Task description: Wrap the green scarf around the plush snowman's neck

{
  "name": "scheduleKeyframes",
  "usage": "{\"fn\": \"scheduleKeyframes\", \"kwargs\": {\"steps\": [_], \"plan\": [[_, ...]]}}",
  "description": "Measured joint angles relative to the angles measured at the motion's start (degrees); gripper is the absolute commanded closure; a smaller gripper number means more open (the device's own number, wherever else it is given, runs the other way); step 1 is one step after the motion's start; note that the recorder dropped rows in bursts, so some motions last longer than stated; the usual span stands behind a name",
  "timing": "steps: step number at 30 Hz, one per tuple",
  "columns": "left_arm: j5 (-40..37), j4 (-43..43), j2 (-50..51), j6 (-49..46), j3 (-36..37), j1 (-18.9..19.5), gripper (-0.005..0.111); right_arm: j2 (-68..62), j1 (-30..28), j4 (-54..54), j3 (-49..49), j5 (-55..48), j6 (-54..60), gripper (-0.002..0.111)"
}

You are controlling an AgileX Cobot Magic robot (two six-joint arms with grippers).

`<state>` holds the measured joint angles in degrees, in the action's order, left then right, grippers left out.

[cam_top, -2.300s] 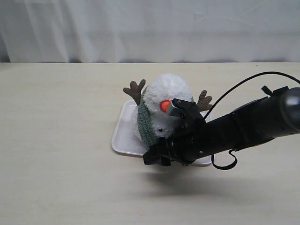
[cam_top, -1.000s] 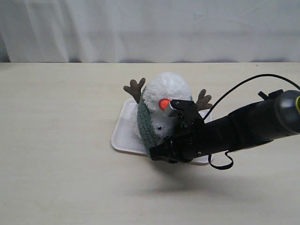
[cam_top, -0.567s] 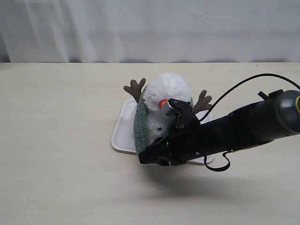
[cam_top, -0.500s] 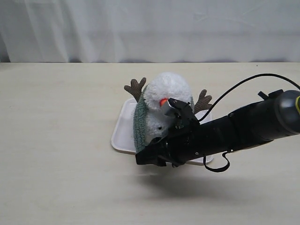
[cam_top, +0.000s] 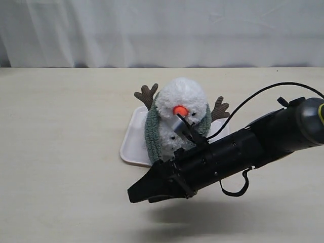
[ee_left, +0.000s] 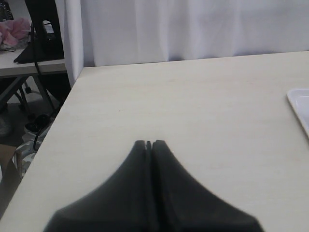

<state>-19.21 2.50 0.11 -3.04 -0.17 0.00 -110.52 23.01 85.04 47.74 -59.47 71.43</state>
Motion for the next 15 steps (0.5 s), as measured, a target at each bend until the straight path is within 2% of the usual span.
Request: {"fn": "scheduleKeyframes", "kwargs": {"steps": [4,6,11,15], "plan": [[0.00,0.00,0.00,0.00,0.00,0.00,0.107,0.00,0.00,-0.09,0.09,-7.91,1.71,0.040],[0.00,0.00,0.00,0.00,0.00,0.00,0.107,0.00,0.00,-0.09,0.09,-8.97,2.79,0.046],[0.00,0.00,0.00,0.00,0.00,0.00,0.107,1.06,0.00,-0.09,0.09,-9.23,4.77,0.070],[0.00,0.00,0.00,0.00,0.00,0.00,0.107,3.61,0.00,-0.09,0.09,-9.23,9.35,0.083]]}}
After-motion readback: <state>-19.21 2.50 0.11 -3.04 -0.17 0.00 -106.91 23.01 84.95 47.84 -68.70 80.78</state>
